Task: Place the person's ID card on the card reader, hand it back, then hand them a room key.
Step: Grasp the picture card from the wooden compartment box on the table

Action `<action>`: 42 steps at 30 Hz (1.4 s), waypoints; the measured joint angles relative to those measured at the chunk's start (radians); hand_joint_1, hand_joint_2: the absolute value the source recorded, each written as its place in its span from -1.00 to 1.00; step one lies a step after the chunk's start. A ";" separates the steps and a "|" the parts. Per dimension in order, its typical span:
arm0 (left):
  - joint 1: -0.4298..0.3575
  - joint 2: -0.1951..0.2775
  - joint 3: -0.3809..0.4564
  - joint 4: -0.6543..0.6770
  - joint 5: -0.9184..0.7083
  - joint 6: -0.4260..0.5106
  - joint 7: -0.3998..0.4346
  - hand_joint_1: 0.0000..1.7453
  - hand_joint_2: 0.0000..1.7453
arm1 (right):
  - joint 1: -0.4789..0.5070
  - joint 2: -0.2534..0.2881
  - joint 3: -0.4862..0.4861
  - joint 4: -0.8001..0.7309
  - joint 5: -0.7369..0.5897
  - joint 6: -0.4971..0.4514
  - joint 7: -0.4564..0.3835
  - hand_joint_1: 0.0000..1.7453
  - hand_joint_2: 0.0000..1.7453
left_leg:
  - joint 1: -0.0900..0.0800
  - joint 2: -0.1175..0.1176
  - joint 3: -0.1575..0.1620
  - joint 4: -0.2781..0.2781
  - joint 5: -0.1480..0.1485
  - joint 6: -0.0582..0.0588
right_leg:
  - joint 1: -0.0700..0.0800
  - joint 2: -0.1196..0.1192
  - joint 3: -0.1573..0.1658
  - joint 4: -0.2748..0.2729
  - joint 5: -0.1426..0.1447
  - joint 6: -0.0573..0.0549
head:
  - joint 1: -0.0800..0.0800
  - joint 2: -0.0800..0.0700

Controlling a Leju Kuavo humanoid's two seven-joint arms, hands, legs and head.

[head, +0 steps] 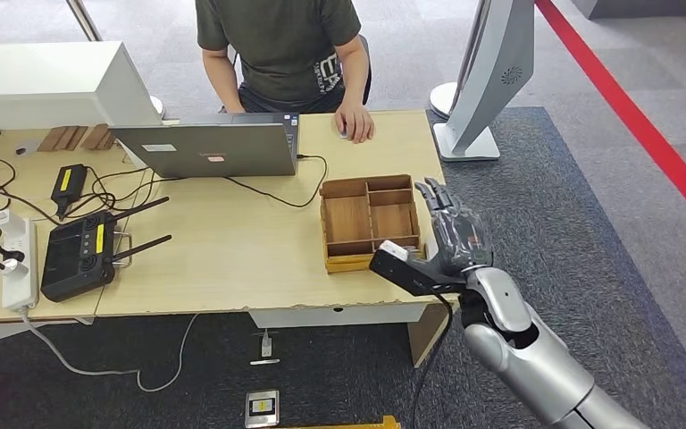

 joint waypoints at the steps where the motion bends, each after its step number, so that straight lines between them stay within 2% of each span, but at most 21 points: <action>1: 0.000 0.000 0.000 0.000 0.001 0.000 0.001 -1.00 -1.00 | 0.006 0.006 0.000 0.003 0.004 -0.001 0.000 -1.00 1.00 | 0.000 0.000 0.000 0.000 0.000 0.000 | 0.000 0.000 0.000 0.000 0.000 0.000 | 0.000 0.000; 10: 0.001 0.000 0.000 0.000 0.009 0.001 0.031 -1.00 -1.00 | 0.053 0.042 -0.010 0.015 0.029 0.011 0.000 -1.00 1.00 | 0.000 0.000 0.000 0.000 0.000 0.000 | 0.000 0.000 0.000 0.000 0.000 0.000 | 0.000 0.000; 18: 0.001 -0.001 0.000 0.000 0.014 0.005 0.025 -1.00 -1.00 | 0.081 0.081 -0.014 0.027 0.051 0.010 -0.023 -1.00 1.00 | 0.000 0.000 0.000 0.000 0.000 0.000 | 0.000 0.000 0.000 0.000 0.000 0.000 | 0.000 0.000; 32: 0.001 -0.003 0.000 0.000 0.014 0.010 0.035 -1.00 -1.00 | 0.059 0.160 -0.021 0.138 0.084 -0.040 -0.069 -1.00 1.00 | 0.000 0.000 0.000 0.000 0.000 -0.001 | 0.000 0.000 0.000 0.000 0.000 0.000 | 0.000 0.000; 42: 0.001 -0.004 0.000 0.000 0.018 0.014 0.043 -1.00 -1.00 | 0.022 0.192 -0.019 0.265 0.068 -0.088 -0.097 -1.00 1.00 | 0.000 0.000 0.000 0.000 0.000 -0.001 | 0.000 0.000 0.000 0.000 0.000 0.000 | 0.000 0.000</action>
